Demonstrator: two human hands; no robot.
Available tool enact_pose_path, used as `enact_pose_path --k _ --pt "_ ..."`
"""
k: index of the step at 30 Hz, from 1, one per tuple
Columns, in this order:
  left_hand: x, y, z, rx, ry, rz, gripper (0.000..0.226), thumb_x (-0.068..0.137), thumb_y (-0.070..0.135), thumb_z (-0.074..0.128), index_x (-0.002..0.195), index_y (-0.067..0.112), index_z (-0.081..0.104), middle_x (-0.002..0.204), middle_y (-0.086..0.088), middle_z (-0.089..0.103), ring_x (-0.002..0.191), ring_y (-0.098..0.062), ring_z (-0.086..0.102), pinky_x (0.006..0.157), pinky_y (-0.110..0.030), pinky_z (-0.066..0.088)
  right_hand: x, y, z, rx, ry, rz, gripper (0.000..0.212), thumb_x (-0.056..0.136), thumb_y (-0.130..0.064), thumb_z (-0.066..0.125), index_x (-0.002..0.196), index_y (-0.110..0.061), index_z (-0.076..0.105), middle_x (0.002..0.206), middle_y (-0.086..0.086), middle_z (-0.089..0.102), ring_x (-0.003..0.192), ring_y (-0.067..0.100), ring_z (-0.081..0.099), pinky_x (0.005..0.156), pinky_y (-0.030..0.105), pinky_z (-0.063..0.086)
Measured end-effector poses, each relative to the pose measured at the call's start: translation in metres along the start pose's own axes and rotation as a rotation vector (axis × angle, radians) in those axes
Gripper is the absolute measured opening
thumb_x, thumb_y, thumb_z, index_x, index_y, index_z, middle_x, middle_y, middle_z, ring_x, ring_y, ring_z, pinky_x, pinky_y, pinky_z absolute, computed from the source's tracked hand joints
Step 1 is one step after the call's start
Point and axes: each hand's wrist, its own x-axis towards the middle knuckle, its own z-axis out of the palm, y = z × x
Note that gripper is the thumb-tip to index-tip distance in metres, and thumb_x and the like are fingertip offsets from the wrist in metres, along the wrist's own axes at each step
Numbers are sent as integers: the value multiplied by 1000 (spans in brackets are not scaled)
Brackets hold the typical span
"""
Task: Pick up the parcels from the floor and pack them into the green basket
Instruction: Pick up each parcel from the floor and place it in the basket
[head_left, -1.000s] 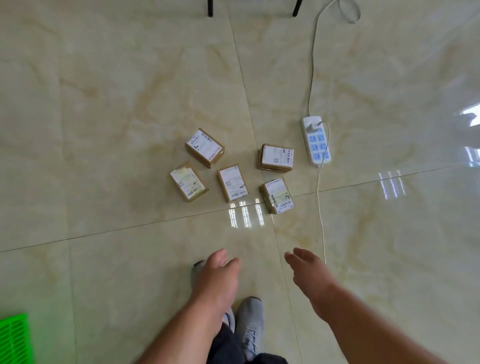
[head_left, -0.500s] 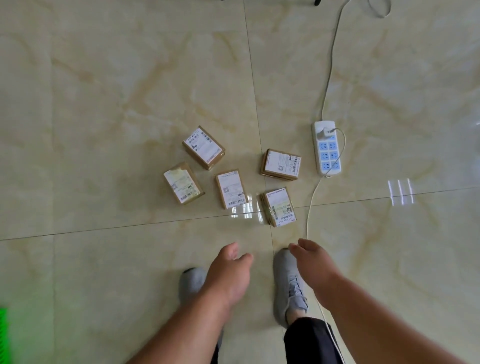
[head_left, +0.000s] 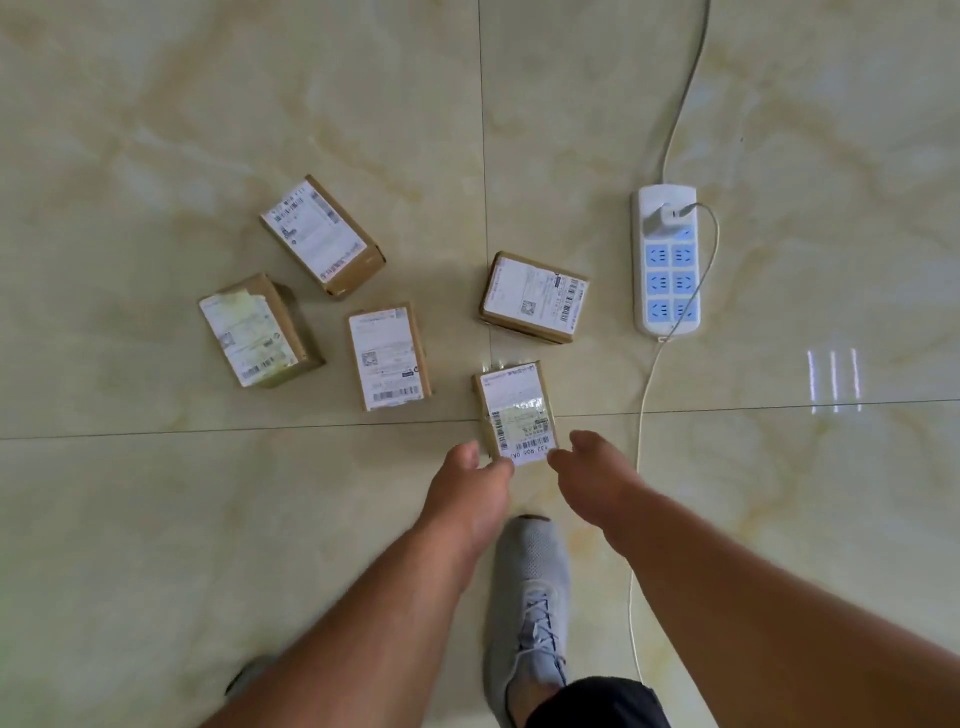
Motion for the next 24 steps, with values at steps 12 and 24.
enact_pose_path --k 12,24 --pt "64 -23 32 -85 -13 30 40 96 20 54 135 29 57 125 8 67 106 -13 61 80 -27 42 47 10 19 -132 8 -95 31 91 -13 53 115 -19 72 93 -1 72 68 12 59 53 23 40" --pt "-85 -57 -105 -267 37 93 40 95 18 50 131 34 60 126 15 68 116 -9 62 79 -14 43 -132 -58 77 -370 -39 -264 22 90 -20 56 90 -23 78 81 5 77 61 21 63 53 26 43"
